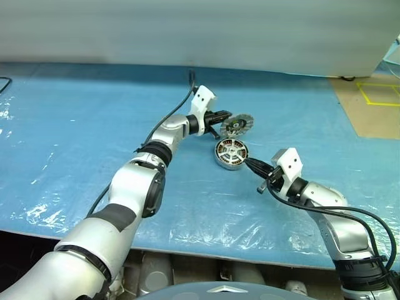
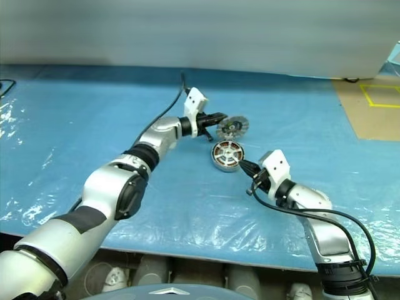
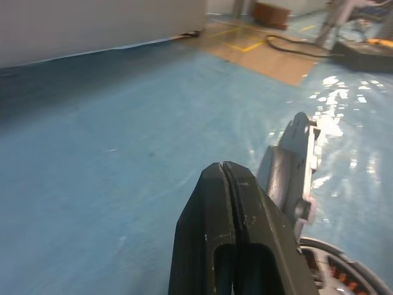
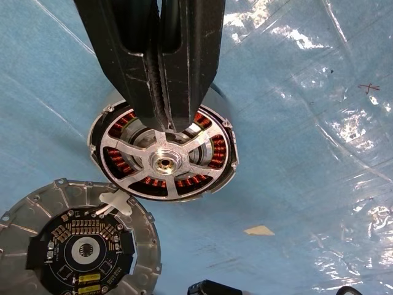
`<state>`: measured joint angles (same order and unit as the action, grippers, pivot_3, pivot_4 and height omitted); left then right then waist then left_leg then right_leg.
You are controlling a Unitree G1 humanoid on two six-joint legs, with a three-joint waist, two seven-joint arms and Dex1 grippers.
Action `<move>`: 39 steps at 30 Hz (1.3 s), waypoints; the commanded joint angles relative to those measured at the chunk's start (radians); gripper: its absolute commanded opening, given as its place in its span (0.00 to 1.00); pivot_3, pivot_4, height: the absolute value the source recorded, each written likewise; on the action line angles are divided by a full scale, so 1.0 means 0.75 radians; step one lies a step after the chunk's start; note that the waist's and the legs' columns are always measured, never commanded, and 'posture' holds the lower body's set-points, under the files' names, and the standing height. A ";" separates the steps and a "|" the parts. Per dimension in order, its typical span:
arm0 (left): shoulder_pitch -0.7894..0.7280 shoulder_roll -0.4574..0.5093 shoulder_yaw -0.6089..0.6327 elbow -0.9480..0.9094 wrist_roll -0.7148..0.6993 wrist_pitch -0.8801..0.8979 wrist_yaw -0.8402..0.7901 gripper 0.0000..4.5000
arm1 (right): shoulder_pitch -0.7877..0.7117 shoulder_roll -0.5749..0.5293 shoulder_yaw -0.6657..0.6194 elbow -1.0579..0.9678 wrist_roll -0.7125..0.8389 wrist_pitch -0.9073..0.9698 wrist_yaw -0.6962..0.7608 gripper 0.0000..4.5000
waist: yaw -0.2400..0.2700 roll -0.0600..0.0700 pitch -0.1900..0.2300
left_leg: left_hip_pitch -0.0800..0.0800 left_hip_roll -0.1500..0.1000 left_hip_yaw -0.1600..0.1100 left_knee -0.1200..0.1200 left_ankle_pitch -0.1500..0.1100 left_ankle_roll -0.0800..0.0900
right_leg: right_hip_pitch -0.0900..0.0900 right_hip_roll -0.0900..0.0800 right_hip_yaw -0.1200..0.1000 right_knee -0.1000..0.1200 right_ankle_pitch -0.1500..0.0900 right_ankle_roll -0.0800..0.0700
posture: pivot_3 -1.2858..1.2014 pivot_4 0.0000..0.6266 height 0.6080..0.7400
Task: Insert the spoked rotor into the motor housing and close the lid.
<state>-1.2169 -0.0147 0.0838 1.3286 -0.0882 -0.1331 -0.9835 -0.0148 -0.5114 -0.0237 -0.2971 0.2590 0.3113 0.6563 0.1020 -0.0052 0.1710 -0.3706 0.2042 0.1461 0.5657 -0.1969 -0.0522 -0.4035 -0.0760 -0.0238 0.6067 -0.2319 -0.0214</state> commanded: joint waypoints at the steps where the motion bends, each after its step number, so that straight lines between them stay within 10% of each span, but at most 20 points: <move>1: -0.025 -0.014 0.015 -0.045 -0.025 -0.010 -0.184 0.01 | 0.007 -0.004 -0.011 -0.059 0.011 -0.008 -0.004 0.00 | 0.001 0.000 0.000 | 0.000 0.000 0.000 0.000 0.000 0.000 | 0.000 0.000 0.000 0.000 0.000 0.000 | 0.52 0.24 1.00; 32: 0.421 0.092 -0.134 -0.502 -0.018 0.001 -0.462 0.01 | -0.180 -0.037 -0.096 0.072 0.089 0.026 0.012 0.00 | -0.010 0.000 0.000 | 0.002 0.002 0.002 0.000 0.002 0.005 | 0.000 0.000 0.000 0.001 -0.003 -0.007 | 0.52 0.24 1.00; 39: 0.616 0.178 -0.098 -0.923 -0.202 0.178 -0.464 0.00 | -0.252 0.043 -0.023 0.117 0.062 0.034 -0.014 0.43 | -0.009 0.001 0.000 | 0.002 0.003 0.003 -0.001 0.002 0.005 | -0.001 -0.001 0.000 0.002 -0.005 -0.010 | 0.52 0.24 1.00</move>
<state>-0.7749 0.1130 -0.0010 0.7252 -0.1973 -0.0283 -1.3357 -0.1742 -0.4885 -0.0471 -0.2059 0.3066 0.3406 0.6565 0.0951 -0.0046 0.1706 -0.3692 0.2065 0.1485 0.5651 -0.1953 -0.0483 -0.4045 -0.0764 -0.0241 0.6084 -0.2357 -0.0290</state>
